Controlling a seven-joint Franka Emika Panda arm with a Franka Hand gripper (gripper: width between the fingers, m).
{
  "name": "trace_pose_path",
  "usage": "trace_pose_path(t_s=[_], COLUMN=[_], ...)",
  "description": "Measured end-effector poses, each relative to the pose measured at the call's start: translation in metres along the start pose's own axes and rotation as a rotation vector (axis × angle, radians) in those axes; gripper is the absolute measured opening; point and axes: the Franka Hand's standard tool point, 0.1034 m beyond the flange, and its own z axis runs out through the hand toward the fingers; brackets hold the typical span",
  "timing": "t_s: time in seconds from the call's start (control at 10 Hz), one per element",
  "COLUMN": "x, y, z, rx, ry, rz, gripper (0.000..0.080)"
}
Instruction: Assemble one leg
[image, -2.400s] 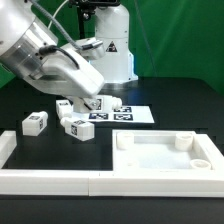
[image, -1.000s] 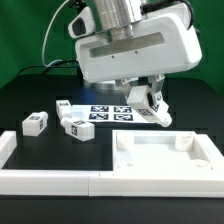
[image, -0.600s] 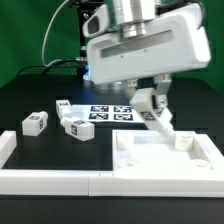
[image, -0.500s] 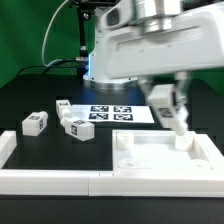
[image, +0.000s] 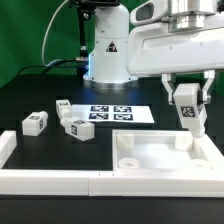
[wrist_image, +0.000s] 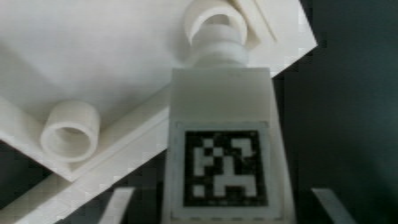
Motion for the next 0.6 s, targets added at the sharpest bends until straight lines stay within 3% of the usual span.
trace_pose_path(t_s=[0.2, 0.3, 0.4, 0.5, 0.6], x=[0.013, 0.014, 0.004, 0.004, 0.002], y=[0.007, 0.001, -0.007, 0.008, 0.013], z=[-0.002, -0.004, -0.006, -0.003, -0.001], rx=[-0.023, -0.035, -0.023, -0.003, -0.015], ry=[0.004, 0.018, 0.055, 0.088, 0.068], rz=[-0.164, -0.233, -0.299, -0.242, -0.231], gripper=[0.0287, 0.0287, 0.0287, 0.0287, 0.0287])
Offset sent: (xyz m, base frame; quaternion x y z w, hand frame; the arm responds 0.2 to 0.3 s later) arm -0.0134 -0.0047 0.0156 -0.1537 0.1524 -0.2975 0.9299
